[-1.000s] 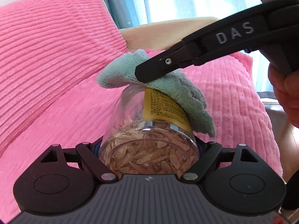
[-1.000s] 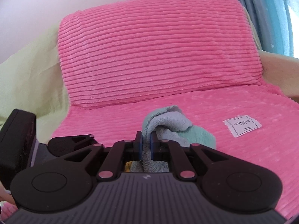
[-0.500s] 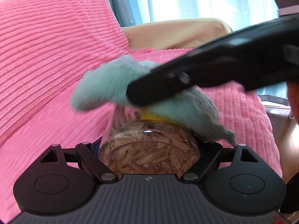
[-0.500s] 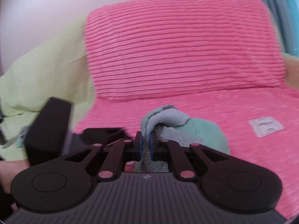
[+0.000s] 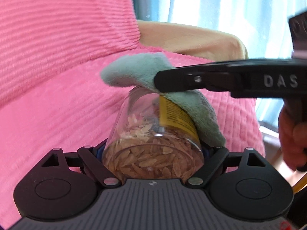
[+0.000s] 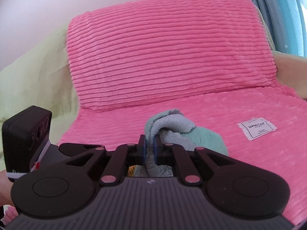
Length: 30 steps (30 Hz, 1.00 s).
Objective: Clean container
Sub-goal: 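Wipe the jar's side with the cloth in the right gripper while the left gripper holds the jar, then rub the cloth over the jar's label with the right gripper while the left holds the jar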
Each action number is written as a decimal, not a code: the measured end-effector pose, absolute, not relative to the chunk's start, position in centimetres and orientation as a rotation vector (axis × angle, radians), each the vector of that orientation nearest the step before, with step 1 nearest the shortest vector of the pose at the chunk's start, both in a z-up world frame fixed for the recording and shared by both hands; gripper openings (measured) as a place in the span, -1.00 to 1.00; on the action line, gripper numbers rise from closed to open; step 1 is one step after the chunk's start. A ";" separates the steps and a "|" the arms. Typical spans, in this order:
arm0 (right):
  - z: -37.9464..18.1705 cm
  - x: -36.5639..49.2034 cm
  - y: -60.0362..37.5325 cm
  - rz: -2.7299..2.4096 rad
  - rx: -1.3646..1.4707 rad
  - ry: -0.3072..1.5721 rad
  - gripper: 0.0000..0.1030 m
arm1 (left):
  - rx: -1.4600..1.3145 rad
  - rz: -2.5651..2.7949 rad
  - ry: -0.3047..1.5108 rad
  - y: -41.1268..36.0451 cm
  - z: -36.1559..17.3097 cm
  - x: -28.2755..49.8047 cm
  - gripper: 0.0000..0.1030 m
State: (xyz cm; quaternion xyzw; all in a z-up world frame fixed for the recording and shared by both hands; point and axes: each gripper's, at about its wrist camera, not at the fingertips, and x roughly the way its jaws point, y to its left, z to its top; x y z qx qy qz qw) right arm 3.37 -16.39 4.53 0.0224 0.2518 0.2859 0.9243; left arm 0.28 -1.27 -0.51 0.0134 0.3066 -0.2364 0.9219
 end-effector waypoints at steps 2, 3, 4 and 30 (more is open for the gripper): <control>4.5 3.3 -16.2 0.585 0.042 0.516 -0.90 | 0.015 -0.488 0.634 -1.2 -0.5 0.3 0.67; 4.5 3.3 -16.2 0.582 0.040 0.515 -0.90 | 0.017 -0.488 0.634 -1.2 -0.5 0.3 0.66; 4.6 3.3 -16.2 0.579 0.037 0.514 -0.90 | 0.029 -0.488 0.630 -1.3 -0.5 0.2 0.66; 5.4 2.0 -16.2 0.623 -0.001 0.520 -0.89 | 0.362 -0.451 0.531 -6.4 -0.5 -1.6 0.65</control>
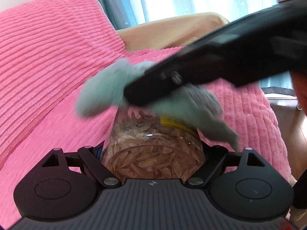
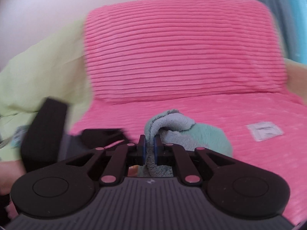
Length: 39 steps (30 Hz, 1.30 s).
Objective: Clean container
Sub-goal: 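Rub the cloth over the jar's label with the right gripper while the left holds the jar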
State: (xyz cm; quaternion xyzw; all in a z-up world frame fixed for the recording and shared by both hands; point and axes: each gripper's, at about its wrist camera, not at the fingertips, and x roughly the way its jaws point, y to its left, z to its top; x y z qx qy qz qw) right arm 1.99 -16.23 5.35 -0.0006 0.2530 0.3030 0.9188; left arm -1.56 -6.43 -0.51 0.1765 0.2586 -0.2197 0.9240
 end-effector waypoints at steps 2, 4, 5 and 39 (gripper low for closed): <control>5.2 2.7 -17.0 0.598 0.035 0.526 -0.90 | 0.342 -0.446 0.543 -6.4 -0.3 -1.2 0.65; 5.2 2.9 -17.3 0.598 0.052 0.528 -0.89 | 0.300 -0.444 0.568 -6.2 -0.1 -0.8 0.66; 5.2 2.8 -17.2 0.595 0.042 0.526 -0.89 | 0.272 -0.443 0.582 -6.1 0.0 -0.5 0.69; 5.7 2.0 -16.6 0.570 -0.002 0.517 -0.86 | 0.252 -0.407 0.601 -5.2 -0.1 -1.6 0.67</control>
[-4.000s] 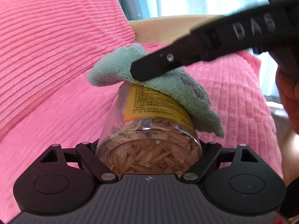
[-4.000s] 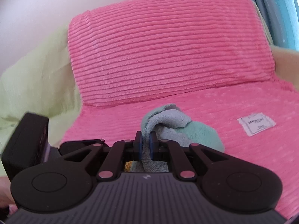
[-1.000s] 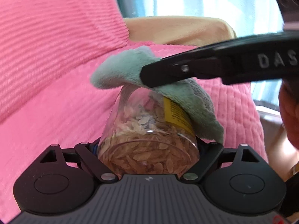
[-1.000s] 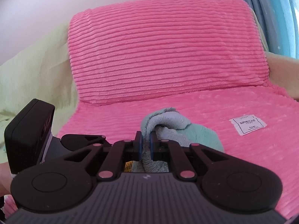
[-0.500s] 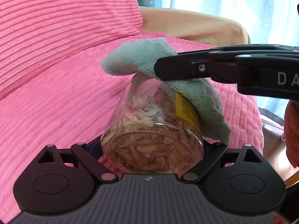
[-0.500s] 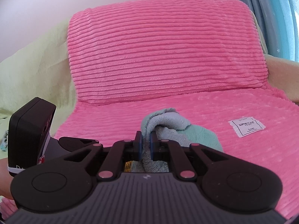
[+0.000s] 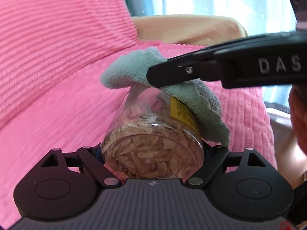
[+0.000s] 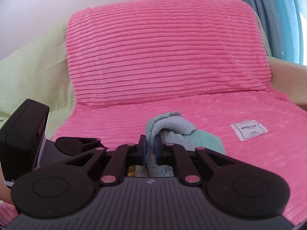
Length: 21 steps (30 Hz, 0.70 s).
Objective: Clean container
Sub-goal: 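Rub the cloth over the jar's label with the right gripper while the left holds the jar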
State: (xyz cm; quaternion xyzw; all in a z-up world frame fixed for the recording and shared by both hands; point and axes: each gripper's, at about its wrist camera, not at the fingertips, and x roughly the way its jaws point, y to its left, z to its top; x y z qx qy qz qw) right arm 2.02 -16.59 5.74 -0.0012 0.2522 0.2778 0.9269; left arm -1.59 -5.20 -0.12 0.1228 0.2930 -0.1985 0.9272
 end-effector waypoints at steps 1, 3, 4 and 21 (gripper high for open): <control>5.8 1.9 -16.6 0.576 0.003 0.520 -0.86 | 0.294 -0.409 0.581 -5.6 -0.2 -1.9 0.66; 5.8 1.6 -16.5 0.625 0.023 0.528 -0.86 | 0.358 -0.408 0.549 -6.2 -0.4 -2.3 0.65; 5.9 1.3 -16.3 0.656 0.030 0.531 -0.86 | 0.386 -0.406 0.534 -6.4 -0.5 -2.4 0.65; 5.3 2.9 -17.8 0.596 0.066 0.535 -0.90 | 0.155 -0.449 0.593 -4.3 0.0 -1.0 0.73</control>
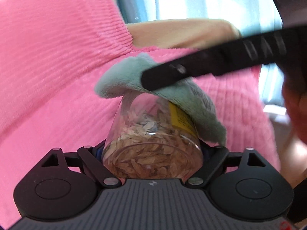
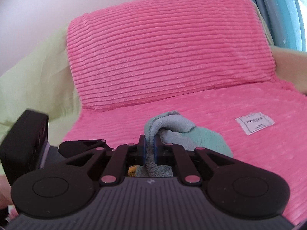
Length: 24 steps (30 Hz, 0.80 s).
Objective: Clean container
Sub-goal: 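Rub the cloth over the jar's label with the right gripper while the left holds the jar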
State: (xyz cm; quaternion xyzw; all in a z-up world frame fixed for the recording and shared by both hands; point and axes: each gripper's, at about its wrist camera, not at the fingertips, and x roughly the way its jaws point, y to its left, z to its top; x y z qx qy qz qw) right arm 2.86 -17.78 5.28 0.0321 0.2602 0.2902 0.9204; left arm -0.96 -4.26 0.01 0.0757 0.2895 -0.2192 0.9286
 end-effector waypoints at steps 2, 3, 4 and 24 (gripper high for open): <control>5.2 3.0 -17.9 0.596 0.078 0.538 -0.90 | 0.053 -0.468 0.614 -3.1 0.2 -0.5 0.73; 5.2 3.1 -17.8 0.595 0.083 0.539 -0.90 | 0.008 -0.473 0.625 -2.5 0.2 -0.2 0.73; 5.3 3.1 -17.8 0.595 0.084 0.539 -0.90 | -0.027 -0.474 0.635 -2.1 0.2 0.0 0.73; 5.6 2.3 -17.4 0.671 0.079 0.547 -0.87 | 0.458 -0.422 0.469 -6.3 -1.0 -1.5 0.65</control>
